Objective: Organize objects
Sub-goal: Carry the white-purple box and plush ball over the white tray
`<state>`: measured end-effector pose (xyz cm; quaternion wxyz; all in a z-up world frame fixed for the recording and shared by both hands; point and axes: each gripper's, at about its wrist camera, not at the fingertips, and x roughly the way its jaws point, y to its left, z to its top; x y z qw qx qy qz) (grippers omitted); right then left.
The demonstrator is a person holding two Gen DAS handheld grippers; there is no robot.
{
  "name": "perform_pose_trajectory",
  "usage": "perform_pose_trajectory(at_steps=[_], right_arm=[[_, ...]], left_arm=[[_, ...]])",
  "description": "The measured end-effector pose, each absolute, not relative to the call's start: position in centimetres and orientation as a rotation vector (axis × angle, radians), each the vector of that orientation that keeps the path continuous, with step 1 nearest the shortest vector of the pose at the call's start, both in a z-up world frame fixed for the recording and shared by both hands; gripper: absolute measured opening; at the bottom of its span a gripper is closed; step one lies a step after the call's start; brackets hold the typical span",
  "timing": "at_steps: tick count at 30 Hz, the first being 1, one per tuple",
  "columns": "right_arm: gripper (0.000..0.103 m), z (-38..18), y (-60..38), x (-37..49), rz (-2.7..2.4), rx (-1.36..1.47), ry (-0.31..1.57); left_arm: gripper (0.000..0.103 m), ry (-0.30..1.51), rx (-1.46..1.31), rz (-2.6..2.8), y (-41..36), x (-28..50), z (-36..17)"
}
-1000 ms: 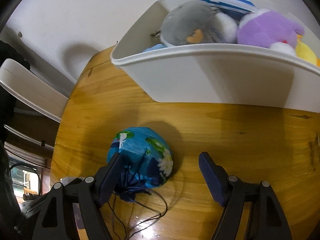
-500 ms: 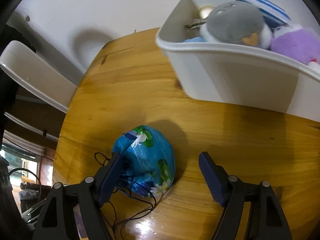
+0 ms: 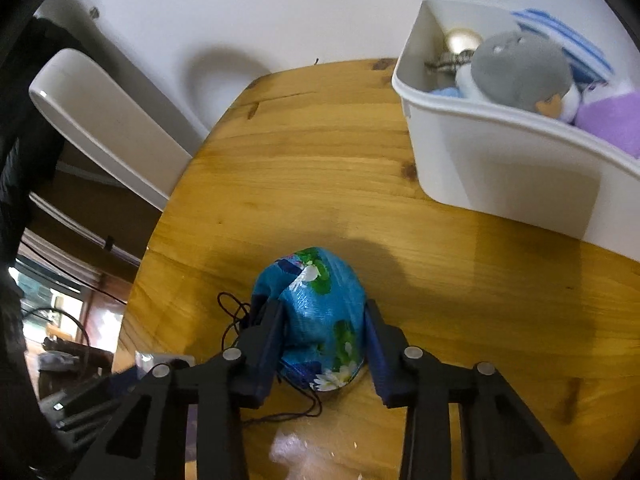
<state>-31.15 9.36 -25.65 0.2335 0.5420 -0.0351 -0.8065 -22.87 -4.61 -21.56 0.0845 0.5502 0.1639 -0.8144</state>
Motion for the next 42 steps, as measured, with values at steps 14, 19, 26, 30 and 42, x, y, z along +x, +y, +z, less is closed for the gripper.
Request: perform_pose_trajectory(at_steps=[14,19,26,30,42], right_arm=[[0.036,-19.3,16.2,-26.8,-2.399,1.336,-0.061],[0.036,-16.3,19.3,-26.4,-2.477,1.282,-0.103],[0.036,-11.3,22.1,-26.2,-2.593,1.153,-0.134],[0.036,-8.6,23.4,-27.1,-2.65,1.079,-0.161],[0.036,-1.3,26.3,-31.4,-2.823,0.875,-0.151]], left_arm=[[0.038,0.351,1.552,-2.699,0.0,-24.5,-12.4],[0.038,0.247,1.515,-2.816,3.0,-26.1,-8.9],[0.038,0.077,1.419,-2.941,6.9,-29.3,-3.8],[0.038,-0.031,1.291,-3.014,8.9,-31.4,-0.5],[0.038,-0.141,1.131,-3.107,13.1,-37.9,4.8]])
